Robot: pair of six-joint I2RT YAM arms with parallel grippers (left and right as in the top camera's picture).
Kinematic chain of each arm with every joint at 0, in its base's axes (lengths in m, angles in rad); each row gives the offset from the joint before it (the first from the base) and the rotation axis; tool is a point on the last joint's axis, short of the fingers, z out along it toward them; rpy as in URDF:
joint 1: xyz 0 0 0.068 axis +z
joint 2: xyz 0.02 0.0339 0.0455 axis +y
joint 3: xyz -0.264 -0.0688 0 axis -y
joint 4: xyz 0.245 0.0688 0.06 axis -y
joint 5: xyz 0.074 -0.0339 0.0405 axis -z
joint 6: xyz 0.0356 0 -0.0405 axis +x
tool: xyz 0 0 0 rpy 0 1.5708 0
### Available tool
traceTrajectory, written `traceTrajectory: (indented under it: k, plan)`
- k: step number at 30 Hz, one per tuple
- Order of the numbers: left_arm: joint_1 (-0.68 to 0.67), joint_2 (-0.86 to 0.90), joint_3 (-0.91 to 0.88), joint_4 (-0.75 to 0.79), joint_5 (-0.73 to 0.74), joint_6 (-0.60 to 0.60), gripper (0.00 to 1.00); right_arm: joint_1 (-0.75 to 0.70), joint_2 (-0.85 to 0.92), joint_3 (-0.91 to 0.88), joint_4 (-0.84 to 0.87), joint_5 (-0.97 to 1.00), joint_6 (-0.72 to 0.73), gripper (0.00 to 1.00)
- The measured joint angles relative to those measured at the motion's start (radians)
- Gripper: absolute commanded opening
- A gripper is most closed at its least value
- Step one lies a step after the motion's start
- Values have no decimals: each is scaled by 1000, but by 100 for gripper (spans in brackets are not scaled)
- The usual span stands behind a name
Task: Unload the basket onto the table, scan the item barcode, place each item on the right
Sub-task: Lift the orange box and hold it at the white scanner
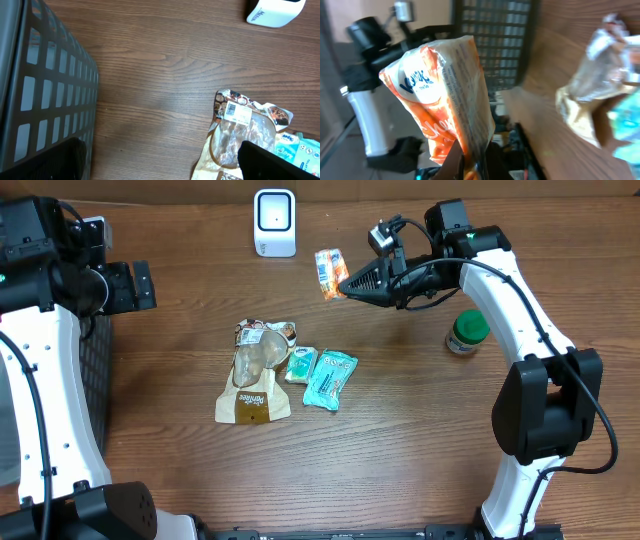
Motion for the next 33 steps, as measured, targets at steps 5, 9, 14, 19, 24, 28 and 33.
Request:
traceTrajectory:
  k: [5, 9, 14, 19, 24, 28, 33]
  plan:
    - [0, 0, 0, 0, 0, 0, 100, 2, 0, 0, -3, 125, 45, 4]
    - [0, 0, 0, 0, 0, 0, 99, 6, 0, 13, -37, 272, 99, 4]
    - [0, 0, 0, 0, 0, 0, 100, 28, 0, 177, -172, 548, 161, 4]
    - [0, 0, 0, 0, 0, 0, 100, 78, 1, 462, -208, 935, 244, 4]
    - [0, 0, 0, 0, 0, 0, 100, 167, 0, 576, -56, 1271, 250, 4]
    - [0, 0, 0, -1, 0, 0, 100, 254, 33, 578, 151, 1548, 179, 4]
    - [0, 0, 0, 0, 0, 0, 100, 315, 146, 582, 405, 1702, -39, 4]
